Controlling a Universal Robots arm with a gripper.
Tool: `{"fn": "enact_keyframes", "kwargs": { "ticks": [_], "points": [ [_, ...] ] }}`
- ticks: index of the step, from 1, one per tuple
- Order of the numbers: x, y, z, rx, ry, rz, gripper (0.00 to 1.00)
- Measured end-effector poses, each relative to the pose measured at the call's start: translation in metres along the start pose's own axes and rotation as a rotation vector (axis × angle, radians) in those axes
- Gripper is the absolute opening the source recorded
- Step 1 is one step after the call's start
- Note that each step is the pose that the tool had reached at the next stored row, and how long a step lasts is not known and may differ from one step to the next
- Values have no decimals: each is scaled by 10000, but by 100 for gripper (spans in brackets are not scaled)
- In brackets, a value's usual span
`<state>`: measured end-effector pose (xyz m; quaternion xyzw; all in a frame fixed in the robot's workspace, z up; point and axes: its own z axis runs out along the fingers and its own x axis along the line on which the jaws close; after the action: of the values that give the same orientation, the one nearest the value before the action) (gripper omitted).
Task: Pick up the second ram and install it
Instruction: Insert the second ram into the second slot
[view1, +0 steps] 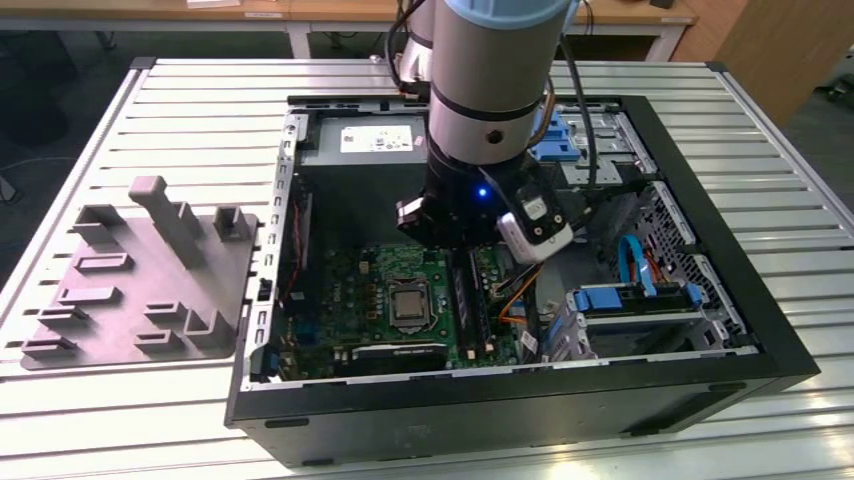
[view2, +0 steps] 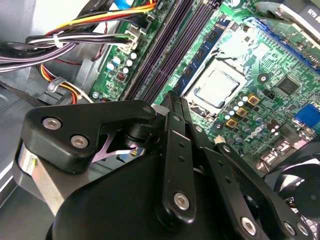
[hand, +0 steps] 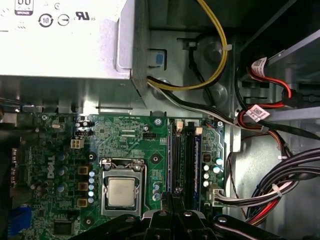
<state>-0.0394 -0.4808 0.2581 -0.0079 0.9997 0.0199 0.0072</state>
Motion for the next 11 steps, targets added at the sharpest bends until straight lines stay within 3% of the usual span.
{"fn": "enact_keyframes", "kwargs": {
  "ticks": [11],
  "points": [
    [-12,-3,72,13,-5,113,11]
  ]
}}
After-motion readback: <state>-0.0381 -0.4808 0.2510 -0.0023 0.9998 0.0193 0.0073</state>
